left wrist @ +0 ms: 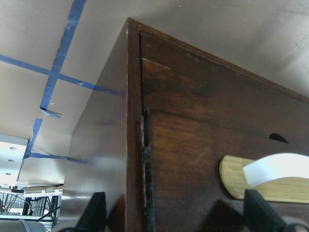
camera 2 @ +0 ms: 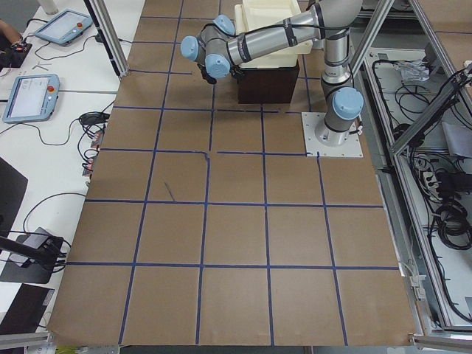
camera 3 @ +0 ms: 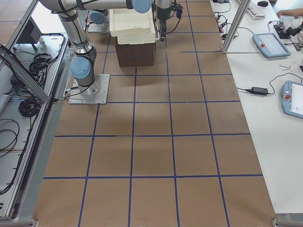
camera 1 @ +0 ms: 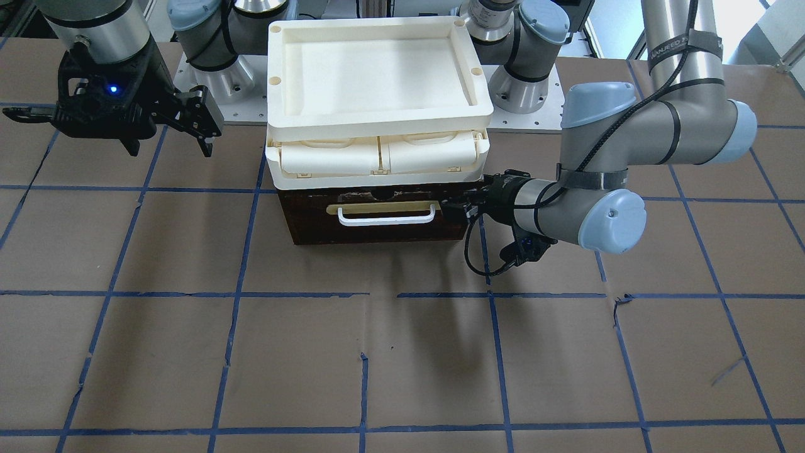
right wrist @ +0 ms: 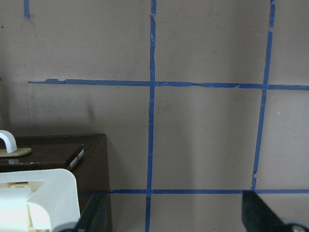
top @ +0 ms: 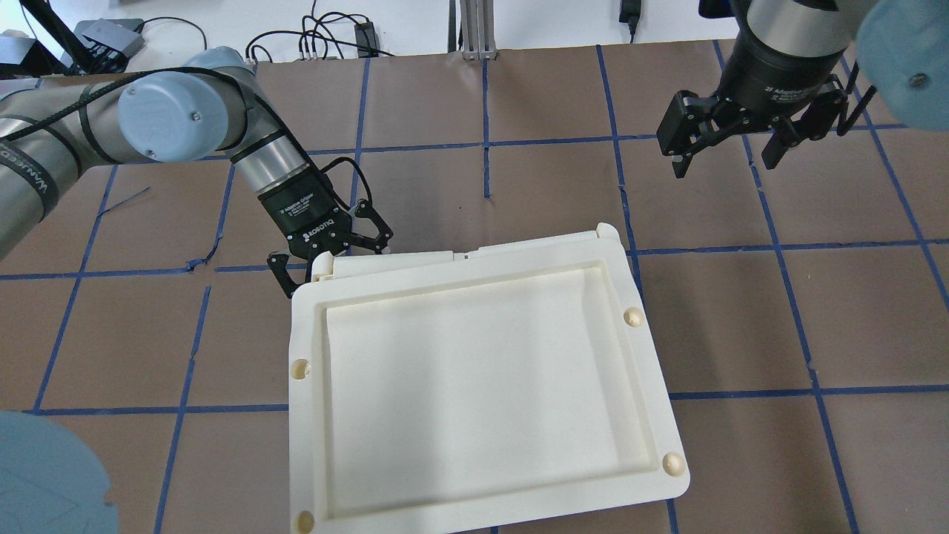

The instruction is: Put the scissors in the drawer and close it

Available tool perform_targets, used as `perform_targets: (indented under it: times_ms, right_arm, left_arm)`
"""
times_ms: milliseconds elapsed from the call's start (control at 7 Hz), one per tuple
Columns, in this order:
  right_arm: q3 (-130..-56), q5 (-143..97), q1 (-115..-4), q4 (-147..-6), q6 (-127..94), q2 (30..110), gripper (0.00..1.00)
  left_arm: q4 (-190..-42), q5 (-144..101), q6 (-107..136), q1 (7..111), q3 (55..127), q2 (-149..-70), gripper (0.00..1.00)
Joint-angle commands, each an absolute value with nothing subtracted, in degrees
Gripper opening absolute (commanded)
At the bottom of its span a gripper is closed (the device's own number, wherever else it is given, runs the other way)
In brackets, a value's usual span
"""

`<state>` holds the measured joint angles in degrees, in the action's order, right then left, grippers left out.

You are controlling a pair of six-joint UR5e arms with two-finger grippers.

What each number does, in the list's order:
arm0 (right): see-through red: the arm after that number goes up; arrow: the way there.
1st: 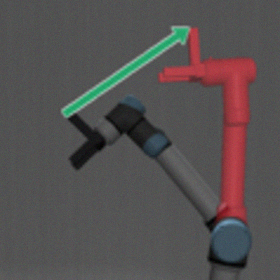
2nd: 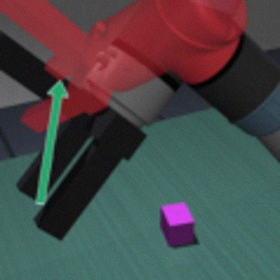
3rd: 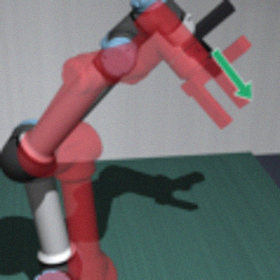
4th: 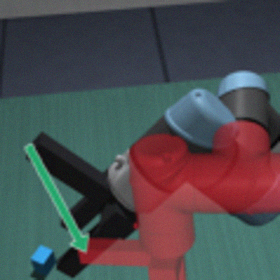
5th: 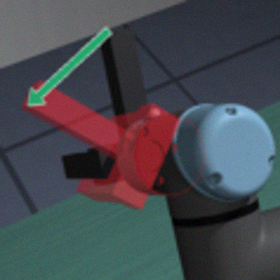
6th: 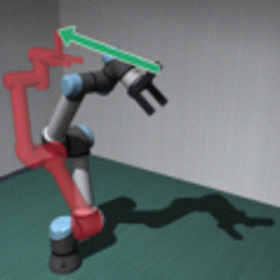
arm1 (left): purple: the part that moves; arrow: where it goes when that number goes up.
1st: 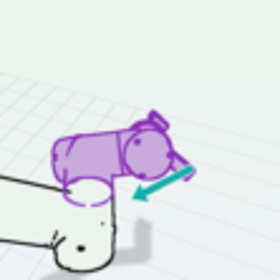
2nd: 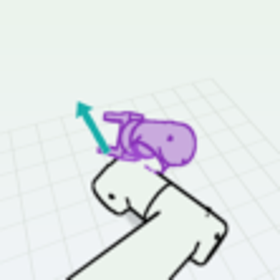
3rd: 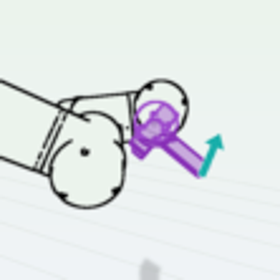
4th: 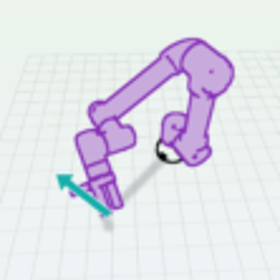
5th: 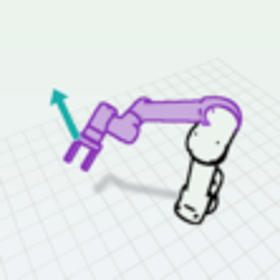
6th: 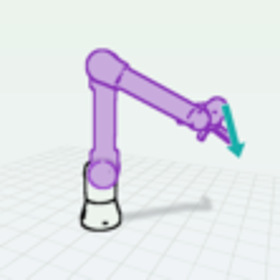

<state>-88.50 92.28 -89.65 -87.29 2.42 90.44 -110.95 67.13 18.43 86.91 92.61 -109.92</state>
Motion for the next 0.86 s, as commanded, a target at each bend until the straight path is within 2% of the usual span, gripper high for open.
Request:
perform_targets:
  times_ms: [0, 286, 429, 714]
  right_arm:
    - [-88.5, 92.3, -89.6, -87.4, 2.3, 90.4, 1.00]
    - [-88.5, 92.3, -89.6, -87.3, 2.3, 90.4, 1.00]
    - [-88.5, 92.3, -89.6, -87.4, 2.3, 90.4, 1.00]
    - [-88.5, 92.3, -89.6, -87.4, 2.3, 90.4, 1.00]
  left_arm:
    - [-111.2, 67.2, 18.3, 86.8, 93.2, -109.8, 1.00]
    - [-110.1, 67.1, 18.0, 86.8, 93.2, -109.8, 1.00]
    - [-104.9, 67.2, 17.5, 86.7, 91.8, -109.8, 1.00]
    - [-85.0, 69.0, 15.7, 86.5, 91.7, -108.8, 1.00]
